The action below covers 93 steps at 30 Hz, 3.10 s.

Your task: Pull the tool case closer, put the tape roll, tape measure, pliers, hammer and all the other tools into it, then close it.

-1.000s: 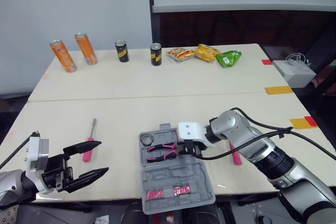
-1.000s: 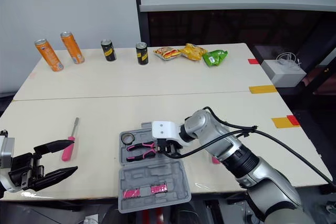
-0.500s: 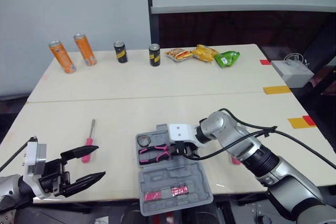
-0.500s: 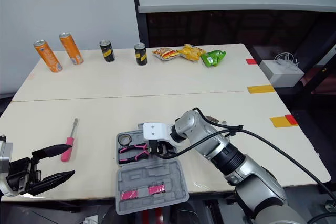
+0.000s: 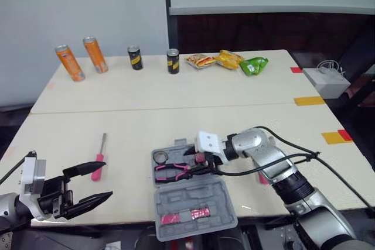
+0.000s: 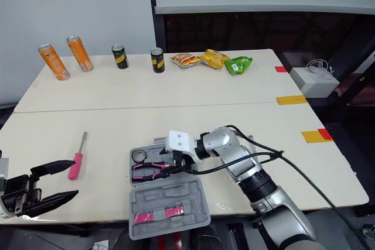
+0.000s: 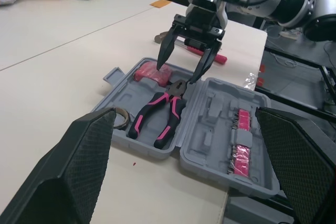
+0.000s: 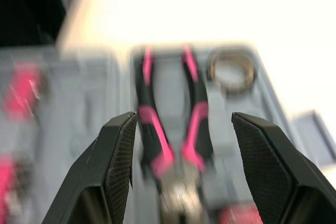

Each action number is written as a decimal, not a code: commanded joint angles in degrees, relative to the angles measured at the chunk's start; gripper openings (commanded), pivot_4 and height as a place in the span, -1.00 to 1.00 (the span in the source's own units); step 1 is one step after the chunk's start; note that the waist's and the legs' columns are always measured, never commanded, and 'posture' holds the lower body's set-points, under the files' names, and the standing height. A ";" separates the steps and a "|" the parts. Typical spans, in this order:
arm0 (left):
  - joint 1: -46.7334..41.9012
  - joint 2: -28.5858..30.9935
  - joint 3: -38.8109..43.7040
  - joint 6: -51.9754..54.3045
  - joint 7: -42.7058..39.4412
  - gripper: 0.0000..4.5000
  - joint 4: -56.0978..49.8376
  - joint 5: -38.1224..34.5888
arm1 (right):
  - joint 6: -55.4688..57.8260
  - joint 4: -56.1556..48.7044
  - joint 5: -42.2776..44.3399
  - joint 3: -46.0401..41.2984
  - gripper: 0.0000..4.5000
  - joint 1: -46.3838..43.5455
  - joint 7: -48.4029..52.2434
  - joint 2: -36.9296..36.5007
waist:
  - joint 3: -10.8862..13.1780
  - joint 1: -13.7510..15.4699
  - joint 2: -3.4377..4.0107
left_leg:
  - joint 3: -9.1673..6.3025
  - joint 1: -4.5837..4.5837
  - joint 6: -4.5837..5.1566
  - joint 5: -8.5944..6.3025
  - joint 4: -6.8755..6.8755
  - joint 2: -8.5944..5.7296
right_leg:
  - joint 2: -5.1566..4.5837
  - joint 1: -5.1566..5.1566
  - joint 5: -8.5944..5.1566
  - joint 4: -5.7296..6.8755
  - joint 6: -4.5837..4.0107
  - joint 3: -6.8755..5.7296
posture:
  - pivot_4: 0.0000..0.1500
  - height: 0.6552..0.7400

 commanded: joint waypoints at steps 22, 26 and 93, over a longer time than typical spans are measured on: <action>0.00 -1.50 -2.23 -5.92 -1.21 1.00 4.17 1.71 | -14.33 15.55 -1.87 -1.94 -0.98 5.36 -8.23 8.84 | -0.01 0.05 -0.02 | -0.01 0.00 -0.01 0.00 -0.01 0.01 | 0.01 0.01 0.02 -0.08 -0.04 -0.01 | 1.00 1.00; 0.11 -1.71 -2.46 -6.87 -1.17 1.00 4.90 2.26 | -16.68 24.29 -7.17 0.78 -0.98 4.83 -9.77 8.87 | -0.04 -0.14 -0.04 | 0.02 0.01 -0.01 0.00 -0.01 0.01 | 0.01 0.02 0.02 -0.08 -0.04 0.00 | 1.00 1.00; 10.11 -10.21 -1.17 -12.24 9.89 1.00 12.54 7.69 | -11.36 -21.73 18.58 -48.09 0.99 62.13 -14.27 -10.98 | -1.21 1.55 -0.50 | -0.48 0.97 -0.36 -1.03 -1.54 -0.13 | 0.60 1.24 -0.70 -2.19 0.74 0.25 | 1.00 1.00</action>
